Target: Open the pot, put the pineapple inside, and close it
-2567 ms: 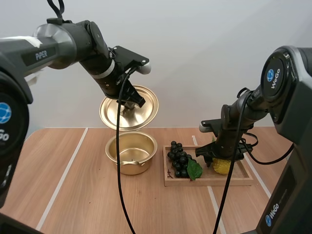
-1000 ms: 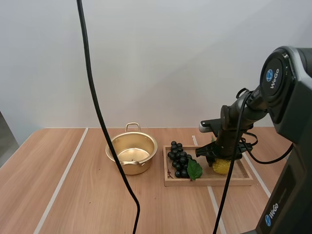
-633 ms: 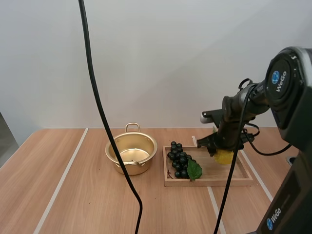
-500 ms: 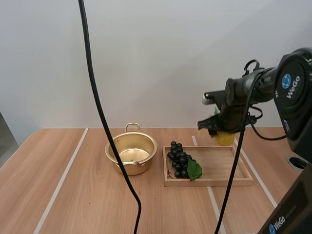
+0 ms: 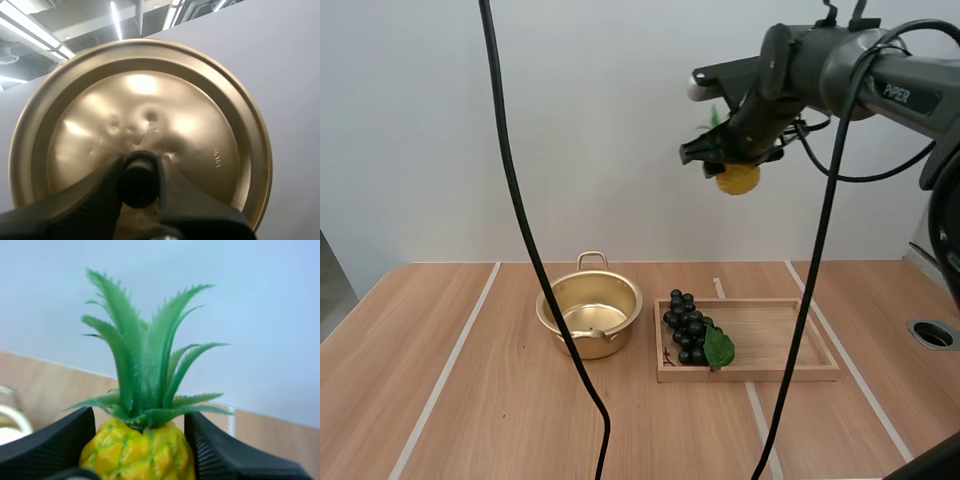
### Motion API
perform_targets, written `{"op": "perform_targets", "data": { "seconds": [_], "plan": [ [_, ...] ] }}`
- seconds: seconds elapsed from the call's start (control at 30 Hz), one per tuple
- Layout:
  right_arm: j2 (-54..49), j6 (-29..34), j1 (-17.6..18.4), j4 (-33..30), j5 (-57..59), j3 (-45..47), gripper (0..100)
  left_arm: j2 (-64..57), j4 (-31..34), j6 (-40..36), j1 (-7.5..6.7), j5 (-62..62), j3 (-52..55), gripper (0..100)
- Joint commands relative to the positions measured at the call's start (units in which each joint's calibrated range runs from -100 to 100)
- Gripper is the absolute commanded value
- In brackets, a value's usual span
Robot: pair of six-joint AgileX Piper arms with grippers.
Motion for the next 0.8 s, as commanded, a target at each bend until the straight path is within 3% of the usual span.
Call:
{"op": "perform_targets", "data": {
  "seconds": [0.0,0.33,0.77],
  "plan": [
    [-0.3,-1.3,3.1,0.3,4.1,-1.3,0,-1.1,0.3,-0.6,0.08,-0.9,-0.6,0],
    [6.1,-3.2,10.9,0.3,10.0,-1.4,0,-2.9,3.6,-0.6,0.08,1.9,-0.8,0],
    [18.5,-3.3,17.3,2.2,8.4,-1.4,0,-3.4,9.3,-0.6,0.08,7.6,-0.8,0]
  ]
}}
